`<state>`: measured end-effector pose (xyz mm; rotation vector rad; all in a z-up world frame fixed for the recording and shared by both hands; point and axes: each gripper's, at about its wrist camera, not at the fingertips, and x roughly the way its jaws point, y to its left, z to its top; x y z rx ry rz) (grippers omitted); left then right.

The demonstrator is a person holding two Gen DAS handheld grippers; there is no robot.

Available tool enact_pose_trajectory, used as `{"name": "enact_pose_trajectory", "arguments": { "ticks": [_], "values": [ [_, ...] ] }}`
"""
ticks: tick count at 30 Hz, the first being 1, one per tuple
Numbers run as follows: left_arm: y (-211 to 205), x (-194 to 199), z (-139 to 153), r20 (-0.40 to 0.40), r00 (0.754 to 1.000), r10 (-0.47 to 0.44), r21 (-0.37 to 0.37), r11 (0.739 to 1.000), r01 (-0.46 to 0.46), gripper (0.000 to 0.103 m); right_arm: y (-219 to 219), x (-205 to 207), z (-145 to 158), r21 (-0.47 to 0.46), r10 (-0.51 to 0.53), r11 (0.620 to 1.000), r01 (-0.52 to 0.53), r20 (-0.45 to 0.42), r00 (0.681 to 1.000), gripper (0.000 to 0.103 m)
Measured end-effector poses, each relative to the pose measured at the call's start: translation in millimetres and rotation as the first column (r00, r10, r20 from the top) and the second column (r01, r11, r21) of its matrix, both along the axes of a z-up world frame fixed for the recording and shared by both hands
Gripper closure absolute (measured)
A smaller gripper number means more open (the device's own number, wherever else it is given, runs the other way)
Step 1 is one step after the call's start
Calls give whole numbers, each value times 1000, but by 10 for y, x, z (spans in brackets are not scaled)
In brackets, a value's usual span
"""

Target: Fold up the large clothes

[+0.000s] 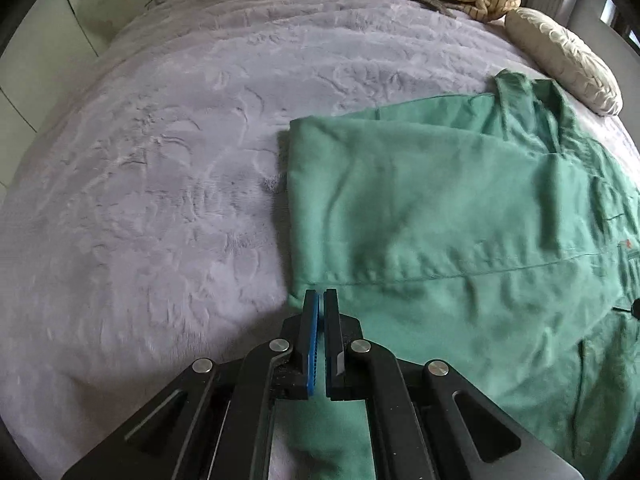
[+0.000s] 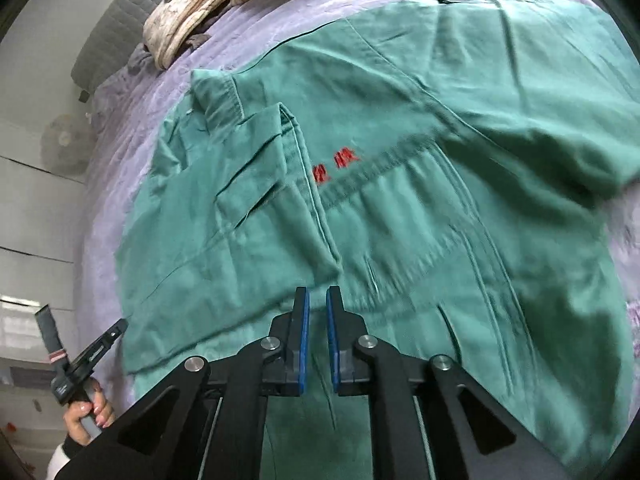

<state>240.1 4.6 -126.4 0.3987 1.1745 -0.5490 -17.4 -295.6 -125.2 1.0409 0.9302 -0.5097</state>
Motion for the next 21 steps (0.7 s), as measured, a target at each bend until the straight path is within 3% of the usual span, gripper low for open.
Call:
{"name": "enact_pose_trajectory", "arguments": {
  "ticks": [17,21],
  "values": [
    [-521,-1025,31,-101,991,-92,8,996,93,100,102,-703,57,114,-41,993,36,42,998,66],
    [-673,-1217,16,-129,985,-116,6,993,118,100,70,-801,75,113,-45,993,38,54,998,48]
  ]
}}
